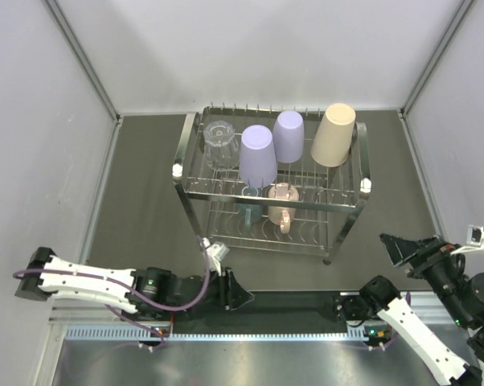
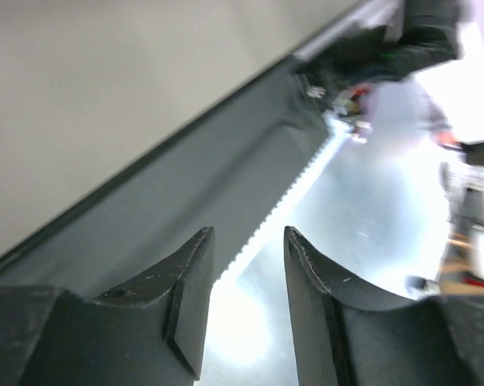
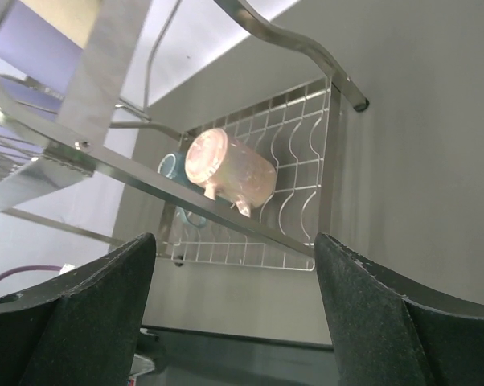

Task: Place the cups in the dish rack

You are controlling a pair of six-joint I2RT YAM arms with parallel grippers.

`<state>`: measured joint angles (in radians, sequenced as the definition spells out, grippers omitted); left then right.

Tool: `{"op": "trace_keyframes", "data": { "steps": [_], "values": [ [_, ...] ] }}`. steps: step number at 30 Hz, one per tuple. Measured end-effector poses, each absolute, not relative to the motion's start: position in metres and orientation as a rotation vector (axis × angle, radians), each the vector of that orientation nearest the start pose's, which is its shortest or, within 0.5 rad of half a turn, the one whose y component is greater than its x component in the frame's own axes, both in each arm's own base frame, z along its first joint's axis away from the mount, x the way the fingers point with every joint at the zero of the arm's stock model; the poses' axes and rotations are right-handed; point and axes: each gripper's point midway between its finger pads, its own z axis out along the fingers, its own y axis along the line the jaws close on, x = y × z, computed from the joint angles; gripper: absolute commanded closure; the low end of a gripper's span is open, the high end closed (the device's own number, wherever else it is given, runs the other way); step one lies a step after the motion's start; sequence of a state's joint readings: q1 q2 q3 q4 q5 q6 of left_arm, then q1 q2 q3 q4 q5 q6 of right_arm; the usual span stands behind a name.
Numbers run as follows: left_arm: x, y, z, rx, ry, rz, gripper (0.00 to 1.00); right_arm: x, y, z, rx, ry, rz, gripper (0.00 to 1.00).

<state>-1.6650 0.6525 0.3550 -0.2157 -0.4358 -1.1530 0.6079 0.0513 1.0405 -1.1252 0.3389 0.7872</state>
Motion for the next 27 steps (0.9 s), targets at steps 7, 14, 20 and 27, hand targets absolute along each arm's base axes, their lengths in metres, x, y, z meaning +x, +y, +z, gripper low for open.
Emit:
{"op": "trace_keyframes", "data": {
  "steps": [7,14,20,27],
  "values": [
    [0.005,-0.257,0.170,0.254,2.081,-1.594,0.55,0.093,0.028,0.282,0.436,1.798,0.701,0.16],
    [0.008,-0.247,0.191,0.189,2.000,-1.692,0.55,0.095,0.010,0.265,0.535,1.829,0.598,0.00],
    [0.007,-0.248,0.163,0.187,2.056,-1.658,0.54,0.096,0.006,0.245,0.573,1.882,0.539,0.00],
    [0.005,-0.250,0.162,0.178,2.064,-1.676,0.54,0.094,0.005,0.239,0.603,1.886,0.544,0.00]
  ]
}}
